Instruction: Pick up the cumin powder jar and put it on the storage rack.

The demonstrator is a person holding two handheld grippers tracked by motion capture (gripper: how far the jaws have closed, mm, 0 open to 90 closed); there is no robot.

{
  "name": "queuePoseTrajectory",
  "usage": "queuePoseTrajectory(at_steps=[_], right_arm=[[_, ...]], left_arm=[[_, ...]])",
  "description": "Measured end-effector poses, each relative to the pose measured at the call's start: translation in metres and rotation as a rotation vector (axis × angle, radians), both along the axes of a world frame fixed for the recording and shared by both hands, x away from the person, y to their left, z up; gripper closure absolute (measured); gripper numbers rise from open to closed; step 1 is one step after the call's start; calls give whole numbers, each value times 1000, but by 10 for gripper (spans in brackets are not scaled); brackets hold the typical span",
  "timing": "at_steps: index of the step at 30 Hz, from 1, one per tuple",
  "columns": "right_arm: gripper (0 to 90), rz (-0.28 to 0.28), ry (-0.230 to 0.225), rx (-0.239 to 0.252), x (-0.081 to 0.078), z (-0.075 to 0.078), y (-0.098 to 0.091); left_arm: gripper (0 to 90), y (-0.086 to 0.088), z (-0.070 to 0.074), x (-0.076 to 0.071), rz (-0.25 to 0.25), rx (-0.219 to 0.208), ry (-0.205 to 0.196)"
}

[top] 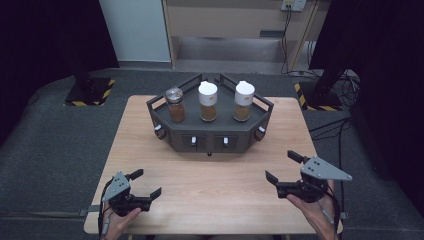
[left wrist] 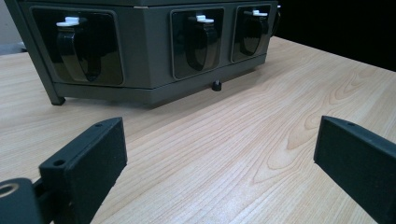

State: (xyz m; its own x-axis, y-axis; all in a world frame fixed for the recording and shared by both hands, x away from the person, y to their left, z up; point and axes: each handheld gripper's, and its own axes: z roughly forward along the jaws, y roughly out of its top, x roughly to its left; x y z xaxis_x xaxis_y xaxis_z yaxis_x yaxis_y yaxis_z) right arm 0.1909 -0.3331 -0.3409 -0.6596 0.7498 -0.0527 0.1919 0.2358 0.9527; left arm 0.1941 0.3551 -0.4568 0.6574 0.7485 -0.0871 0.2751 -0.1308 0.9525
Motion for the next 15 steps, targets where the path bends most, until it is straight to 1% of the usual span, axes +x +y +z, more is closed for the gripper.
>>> queuePoseTrajectory(at_steps=[1, 3, 5, 7, 10, 15], right_arm=[[65, -7, 2, -5, -2, -2, -1], [64, -3, 18, 7, -5, -8, -5], [65, -13, 18, -6, -9, -12, -6], [64, -13, 22, 0, -11, -16, -10], [65, -28, 36, 12, -14, -22, -15], [65, -38, 56, 16, -16, -34, -20]], left_arm=[[16, 0, 0, 0, 0, 0, -1], [16, 0, 0, 0, -2, 0, -3], [16, 0, 0, 0, -3, 0, -3], [16, 0, 0, 0, -3, 1, -4], [16, 0, 0, 0, -5, 1, -5], [16, 0, 0, 0, -10, 4, -8]])
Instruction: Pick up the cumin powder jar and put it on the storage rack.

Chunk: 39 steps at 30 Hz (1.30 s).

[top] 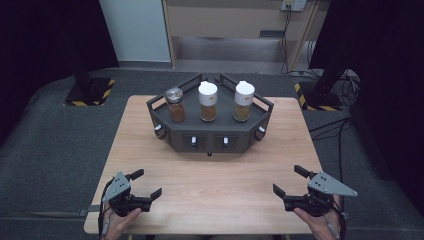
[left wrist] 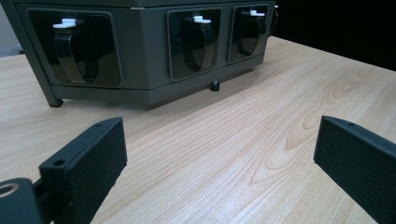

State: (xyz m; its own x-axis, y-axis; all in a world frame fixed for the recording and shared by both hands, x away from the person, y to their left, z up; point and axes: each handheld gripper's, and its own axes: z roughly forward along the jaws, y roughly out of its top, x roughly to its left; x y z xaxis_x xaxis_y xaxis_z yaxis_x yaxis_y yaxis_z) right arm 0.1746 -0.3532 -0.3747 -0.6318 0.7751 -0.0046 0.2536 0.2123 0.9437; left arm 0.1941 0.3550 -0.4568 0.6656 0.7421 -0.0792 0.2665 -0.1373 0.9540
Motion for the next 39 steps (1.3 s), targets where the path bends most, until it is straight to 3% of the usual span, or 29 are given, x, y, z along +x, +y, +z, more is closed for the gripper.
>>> queuePoseTrajectory(at_steps=[19, 39], right_arm=[[66, -38, 55, 29, -2, -37, -16], [70, -27, 45, 18, 3, -49, -17]], left_arm=[[17, 0, 0, 0, -4, 1, -5], [17, 0, -1, 1, -20, -6, -13]])
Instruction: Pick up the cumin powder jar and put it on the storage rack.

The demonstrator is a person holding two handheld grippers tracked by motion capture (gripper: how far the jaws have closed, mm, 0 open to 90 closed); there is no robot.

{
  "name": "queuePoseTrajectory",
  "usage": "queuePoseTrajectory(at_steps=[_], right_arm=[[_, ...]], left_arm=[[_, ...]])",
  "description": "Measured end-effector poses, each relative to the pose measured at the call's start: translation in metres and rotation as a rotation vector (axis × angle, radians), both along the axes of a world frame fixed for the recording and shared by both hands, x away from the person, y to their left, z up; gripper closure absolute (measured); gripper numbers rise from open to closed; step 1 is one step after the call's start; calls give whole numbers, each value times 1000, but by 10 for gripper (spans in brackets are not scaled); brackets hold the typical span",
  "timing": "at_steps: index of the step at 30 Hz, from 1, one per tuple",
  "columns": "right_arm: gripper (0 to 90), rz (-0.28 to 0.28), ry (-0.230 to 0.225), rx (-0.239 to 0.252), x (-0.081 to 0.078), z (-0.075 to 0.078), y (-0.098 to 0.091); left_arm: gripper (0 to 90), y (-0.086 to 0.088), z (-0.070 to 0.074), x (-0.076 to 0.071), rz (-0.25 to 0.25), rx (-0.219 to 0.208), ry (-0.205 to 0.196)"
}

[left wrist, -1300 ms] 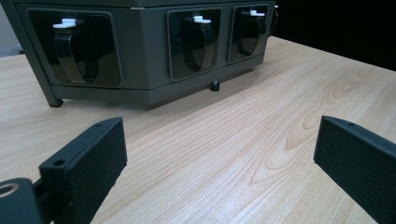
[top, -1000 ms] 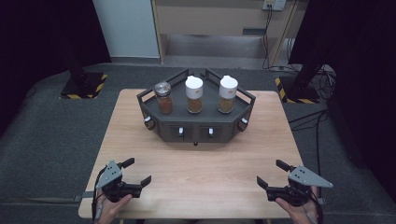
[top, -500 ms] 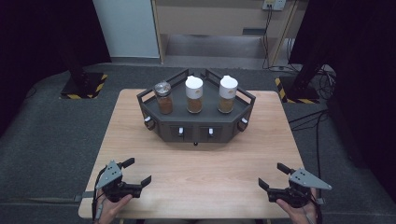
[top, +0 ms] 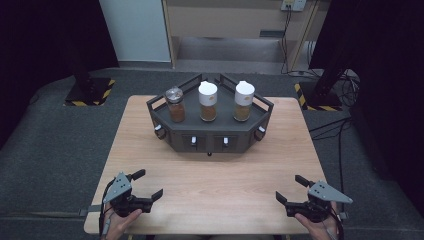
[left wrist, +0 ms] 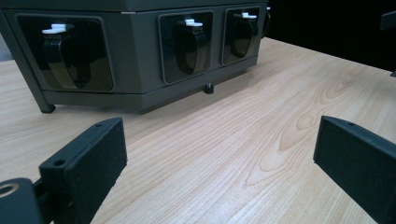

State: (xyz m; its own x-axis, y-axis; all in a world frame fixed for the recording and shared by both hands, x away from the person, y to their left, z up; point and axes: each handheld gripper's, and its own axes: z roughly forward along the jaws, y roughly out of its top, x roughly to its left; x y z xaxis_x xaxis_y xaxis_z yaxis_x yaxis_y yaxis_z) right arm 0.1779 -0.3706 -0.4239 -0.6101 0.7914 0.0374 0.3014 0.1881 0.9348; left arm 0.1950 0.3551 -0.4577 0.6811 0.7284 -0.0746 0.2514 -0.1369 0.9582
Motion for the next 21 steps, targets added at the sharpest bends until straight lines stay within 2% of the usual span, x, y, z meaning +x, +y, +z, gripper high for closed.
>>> queuePoseTrajectory(at_steps=[11, 21], right_arm=[[71, -113, 2, 27, -5, -4, -6], [70, -121, 16, 38, -4, -4, -9]], left_arm=[[18, 3, -1, -4, 33, -13, -18], [17, 4, -1, -2, 32, -16, -18]])
